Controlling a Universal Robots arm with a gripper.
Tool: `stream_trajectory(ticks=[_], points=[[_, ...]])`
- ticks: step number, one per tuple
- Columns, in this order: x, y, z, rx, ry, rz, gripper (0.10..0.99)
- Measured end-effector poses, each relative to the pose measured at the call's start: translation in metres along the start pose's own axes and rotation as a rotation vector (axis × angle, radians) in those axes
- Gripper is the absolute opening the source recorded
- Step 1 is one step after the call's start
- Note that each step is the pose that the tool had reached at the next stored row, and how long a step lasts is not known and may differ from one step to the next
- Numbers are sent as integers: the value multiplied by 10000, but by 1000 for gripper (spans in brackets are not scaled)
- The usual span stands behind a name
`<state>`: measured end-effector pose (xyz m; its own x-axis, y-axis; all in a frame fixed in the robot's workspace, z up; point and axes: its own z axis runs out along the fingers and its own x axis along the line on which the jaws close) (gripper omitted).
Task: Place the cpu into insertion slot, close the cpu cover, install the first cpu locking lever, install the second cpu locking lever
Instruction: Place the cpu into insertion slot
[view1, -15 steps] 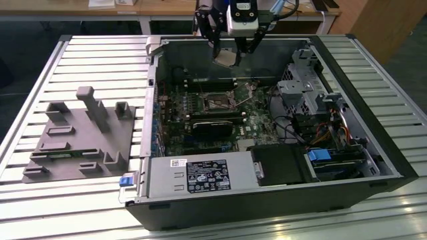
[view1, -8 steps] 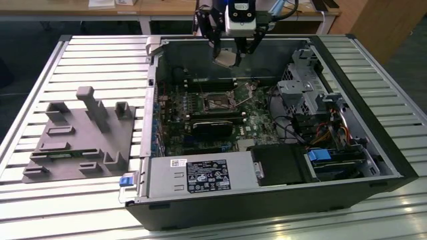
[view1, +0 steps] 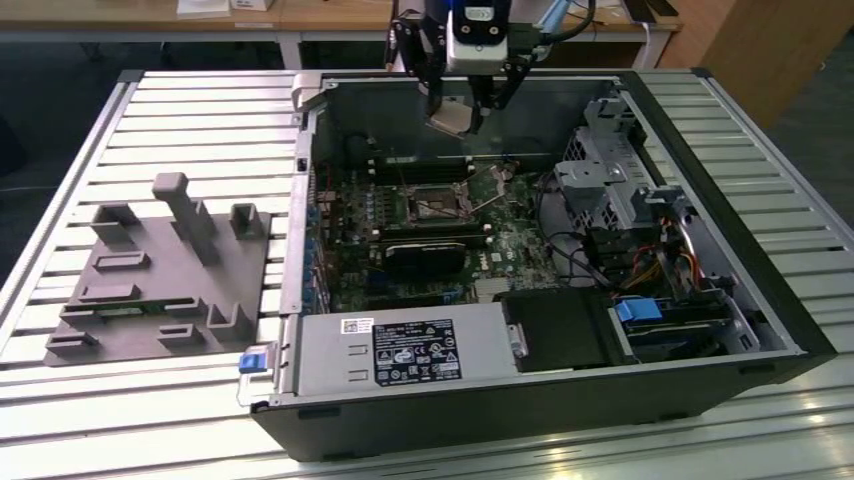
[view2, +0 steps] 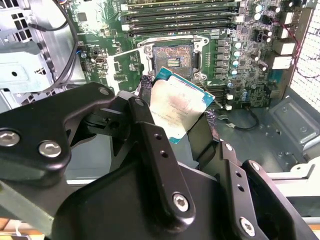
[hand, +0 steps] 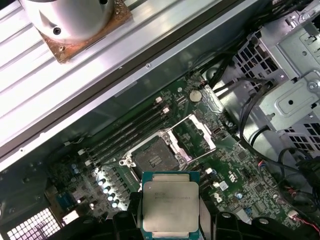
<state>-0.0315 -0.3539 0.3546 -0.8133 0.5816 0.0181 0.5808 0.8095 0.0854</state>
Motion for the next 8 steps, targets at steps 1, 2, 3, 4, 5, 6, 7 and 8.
stream_trajectory(ticks=[1, 2, 3, 4, 5, 6, 7, 8], points=[[0, 0, 1, -1, -4, 51, 541], [0, 0, 1, -1, -9, 102, 541], [0, 0, 2, -2, -13, 153, 541], [0, 0, 2, -2, -19, 206, 541], [0, 0, 3, -3, -23, 256, 541], [0, 0, 4, -3, -28, 307, 541], [0, 0, 4, -4, -33, 358, 541], [0, 0, 5, -4, -37, 408, 541]])
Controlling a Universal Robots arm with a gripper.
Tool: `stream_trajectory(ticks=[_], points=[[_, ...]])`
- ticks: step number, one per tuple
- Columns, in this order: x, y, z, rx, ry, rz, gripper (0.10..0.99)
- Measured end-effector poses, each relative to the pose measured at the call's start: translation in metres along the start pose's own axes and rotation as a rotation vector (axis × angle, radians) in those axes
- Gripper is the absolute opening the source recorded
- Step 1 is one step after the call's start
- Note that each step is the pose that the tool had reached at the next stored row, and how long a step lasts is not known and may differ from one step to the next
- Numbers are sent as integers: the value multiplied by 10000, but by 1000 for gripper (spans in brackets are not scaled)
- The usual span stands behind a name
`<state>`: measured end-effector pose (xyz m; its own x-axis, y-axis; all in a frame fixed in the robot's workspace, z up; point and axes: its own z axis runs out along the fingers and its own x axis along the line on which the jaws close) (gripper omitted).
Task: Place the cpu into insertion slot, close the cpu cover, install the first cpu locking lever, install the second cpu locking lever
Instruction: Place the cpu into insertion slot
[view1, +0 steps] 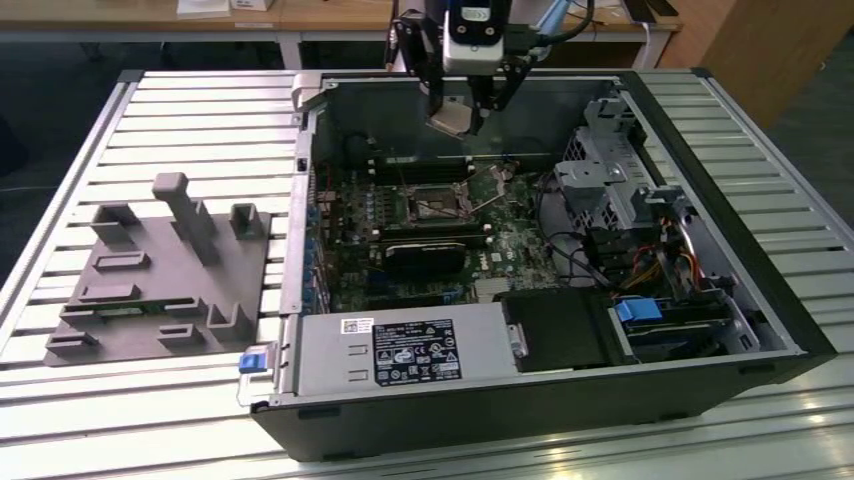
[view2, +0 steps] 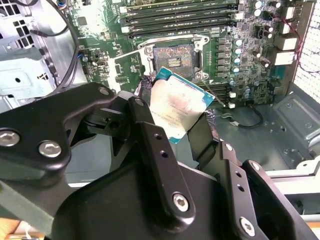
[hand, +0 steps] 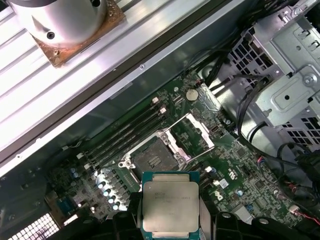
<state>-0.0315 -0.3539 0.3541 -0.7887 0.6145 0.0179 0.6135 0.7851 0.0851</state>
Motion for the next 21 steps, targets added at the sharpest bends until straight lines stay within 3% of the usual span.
stream_trajectory(ticks=[21], points=[[0, -1, 13, -13, -96, 1061, 541]])
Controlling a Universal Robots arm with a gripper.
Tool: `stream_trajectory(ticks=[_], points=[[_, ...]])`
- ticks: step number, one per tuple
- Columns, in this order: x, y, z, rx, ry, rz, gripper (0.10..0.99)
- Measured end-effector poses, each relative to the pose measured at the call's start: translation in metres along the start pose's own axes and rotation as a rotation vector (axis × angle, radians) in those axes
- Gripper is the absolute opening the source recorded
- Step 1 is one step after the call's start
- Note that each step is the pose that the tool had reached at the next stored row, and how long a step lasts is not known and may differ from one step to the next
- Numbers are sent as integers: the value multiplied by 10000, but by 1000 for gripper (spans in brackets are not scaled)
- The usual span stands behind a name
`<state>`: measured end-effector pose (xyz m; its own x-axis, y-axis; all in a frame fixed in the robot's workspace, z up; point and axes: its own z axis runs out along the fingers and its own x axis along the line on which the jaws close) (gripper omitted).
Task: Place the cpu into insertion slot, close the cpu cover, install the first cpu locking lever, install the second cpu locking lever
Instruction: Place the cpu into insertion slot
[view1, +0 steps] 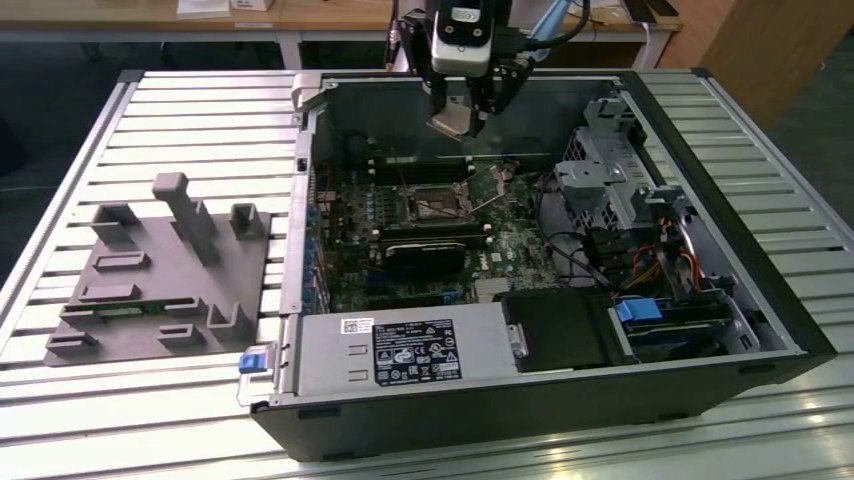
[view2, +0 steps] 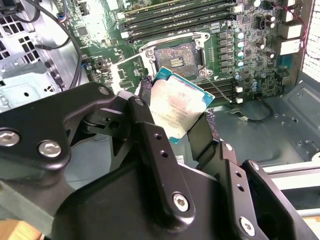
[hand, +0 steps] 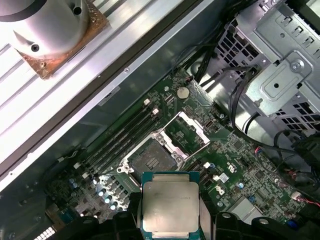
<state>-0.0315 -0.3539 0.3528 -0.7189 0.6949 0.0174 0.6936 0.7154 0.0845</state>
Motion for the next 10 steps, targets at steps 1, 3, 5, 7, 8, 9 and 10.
stream_trajectory(ticks=[1, 3, 5, 7, 8, 9, 10], points=[[0, 0, 1, 0, -5, 50, 541], [0, 0, 2, -2, -14, 152, 541], [0, 0, 3, -3, -23, 252, 541], [0, -1, 5, -3, -32, 352, 541], [0, -1, 6, -4, -37, 401, 541], [0, -1, 6, -4, -42, 453, 541], [0, -1, 8, -5, -47, 510, 541]])
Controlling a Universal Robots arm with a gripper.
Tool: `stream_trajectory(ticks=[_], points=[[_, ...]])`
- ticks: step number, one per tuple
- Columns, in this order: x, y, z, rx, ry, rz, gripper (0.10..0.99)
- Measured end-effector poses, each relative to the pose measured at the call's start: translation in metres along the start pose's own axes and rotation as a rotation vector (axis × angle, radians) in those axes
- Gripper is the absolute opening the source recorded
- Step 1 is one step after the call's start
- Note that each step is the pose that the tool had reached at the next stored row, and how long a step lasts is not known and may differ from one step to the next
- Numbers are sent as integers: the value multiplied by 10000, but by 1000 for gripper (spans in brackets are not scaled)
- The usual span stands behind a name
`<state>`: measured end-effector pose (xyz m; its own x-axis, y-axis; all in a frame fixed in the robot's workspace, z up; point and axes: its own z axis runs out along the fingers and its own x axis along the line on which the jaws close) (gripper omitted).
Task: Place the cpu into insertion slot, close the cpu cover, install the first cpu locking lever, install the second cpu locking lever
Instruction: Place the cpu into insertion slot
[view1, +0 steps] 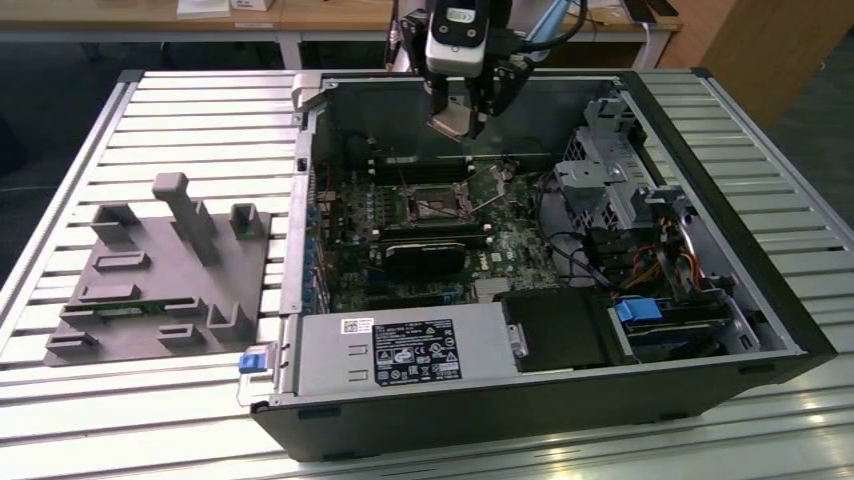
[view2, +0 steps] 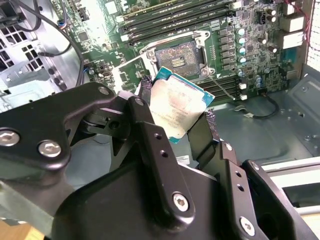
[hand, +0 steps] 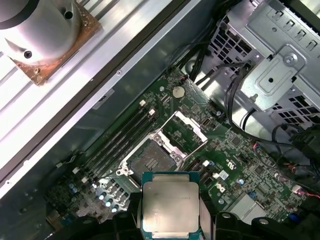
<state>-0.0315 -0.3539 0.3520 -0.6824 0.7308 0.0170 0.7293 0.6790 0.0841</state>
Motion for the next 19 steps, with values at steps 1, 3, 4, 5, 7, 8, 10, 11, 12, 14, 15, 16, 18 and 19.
stream_trajectory(ticks=[1, 3, 4, 5, 7, 8, 10, 11, 12, 14, 15, 16, 18, 19], points=[[0, 0, 1, -1, -6, 69, 541], [1, 0, 4, -3, -18, 212, 541], [1, 0, 5, -4, -26, 289, 541], [1, 1, 6, -5, -33, 371, 541], [1, 1, 9, -7, -50, 546, 541], [2, 1, 10, -7, -59, 639, 541], [2, 1, 13, -8, -78, 841, 541], [2, 1, 14, -8, -88, 941, 541], [2, 1, 16, -9, -98, 1042, 541], [3, 1, 19, -11, -116, 1241, 541], [3, 2, 20, -12, -126, 1345, 541], [3, 2, 21, -13, -135, 1451, 541], [3, 1, 23, -17, -153, 1666, 541], [3, 1, 24, -18, -161, 1760, 541]])
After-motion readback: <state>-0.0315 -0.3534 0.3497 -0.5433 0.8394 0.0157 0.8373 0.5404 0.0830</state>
